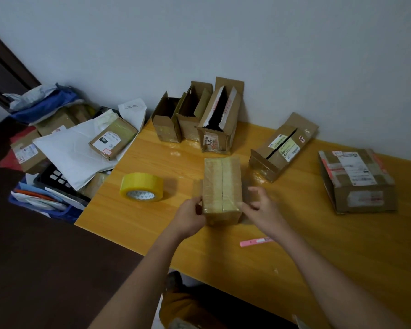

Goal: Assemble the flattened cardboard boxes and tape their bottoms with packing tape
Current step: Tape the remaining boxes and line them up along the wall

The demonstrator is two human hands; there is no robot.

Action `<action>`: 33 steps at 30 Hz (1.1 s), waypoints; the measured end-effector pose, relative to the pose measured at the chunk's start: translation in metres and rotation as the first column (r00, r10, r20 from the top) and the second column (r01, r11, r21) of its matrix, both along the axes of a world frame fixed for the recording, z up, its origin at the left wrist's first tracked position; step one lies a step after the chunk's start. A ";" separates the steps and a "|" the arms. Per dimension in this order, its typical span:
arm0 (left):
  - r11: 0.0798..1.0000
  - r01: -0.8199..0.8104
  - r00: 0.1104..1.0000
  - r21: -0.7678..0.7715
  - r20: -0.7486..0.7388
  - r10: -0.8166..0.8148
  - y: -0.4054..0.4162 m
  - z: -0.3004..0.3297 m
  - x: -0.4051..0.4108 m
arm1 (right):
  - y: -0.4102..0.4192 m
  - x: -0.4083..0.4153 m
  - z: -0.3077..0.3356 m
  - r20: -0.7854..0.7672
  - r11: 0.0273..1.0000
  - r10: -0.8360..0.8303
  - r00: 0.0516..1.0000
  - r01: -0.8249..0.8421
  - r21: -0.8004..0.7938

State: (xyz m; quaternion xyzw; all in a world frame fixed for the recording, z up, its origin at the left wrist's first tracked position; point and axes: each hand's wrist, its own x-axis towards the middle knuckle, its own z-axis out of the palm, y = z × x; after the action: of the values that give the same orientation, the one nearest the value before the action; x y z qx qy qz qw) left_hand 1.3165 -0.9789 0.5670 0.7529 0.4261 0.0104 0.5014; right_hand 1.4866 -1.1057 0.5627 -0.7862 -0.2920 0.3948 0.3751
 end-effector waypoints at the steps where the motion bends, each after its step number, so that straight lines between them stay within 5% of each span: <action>1: 0.994 -0.052 0.999 -0.095 0.010 0.053 0.000 0.002 0.001 | 0.001 0.001 0.002 -0.046 0.999 -0.016 0.999 0.015 -0.040; 8: 0.758 -0.306 0.896 -0.577 0.094 0.433 -0.010 0.036 0.010 | 0.001 -0.001 0.015 -0.155 0.999 -0.031 0.987 0.030 -0.013; 13: 0.695 -0.282 0.855 -0.661 0.157 0.495 0.005 0.043 0.001 | -0.004 0.010 0.035 -0.269 0.991 0.019 0.963 0.018 0.134; 20: 0.868 -0.123 0.923 -0.480 0.267 0.278 0.007 0.051 -0.004 | 0.003 0.012 0.057 -0.569 0.964 -0.122 0.813 0.235 0.128; 26: 0.728 -0.322 0.834 -0.605 0.183 0.521 0.007 0.056 -0.002 | -0.001 0.014 0.054 -0.451 0.987 -0.159 0.878 0.157 -0.043; 33: 0.898 -0.356 0.904 -0.258 0.149 0.401 0.002 0.051 0.002 | -0.004 0.004 0.036 -0.387 0.965 -0.260 0.885 0.256 -0.064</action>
State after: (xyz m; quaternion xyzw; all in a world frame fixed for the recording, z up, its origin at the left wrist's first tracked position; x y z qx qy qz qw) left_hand 1.3185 -0.9772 0.6183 0.5889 0.5110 0.1349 0.6115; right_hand 1.4905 -1.1093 0.5990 -0.7251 -0.1017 0.4923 0.4707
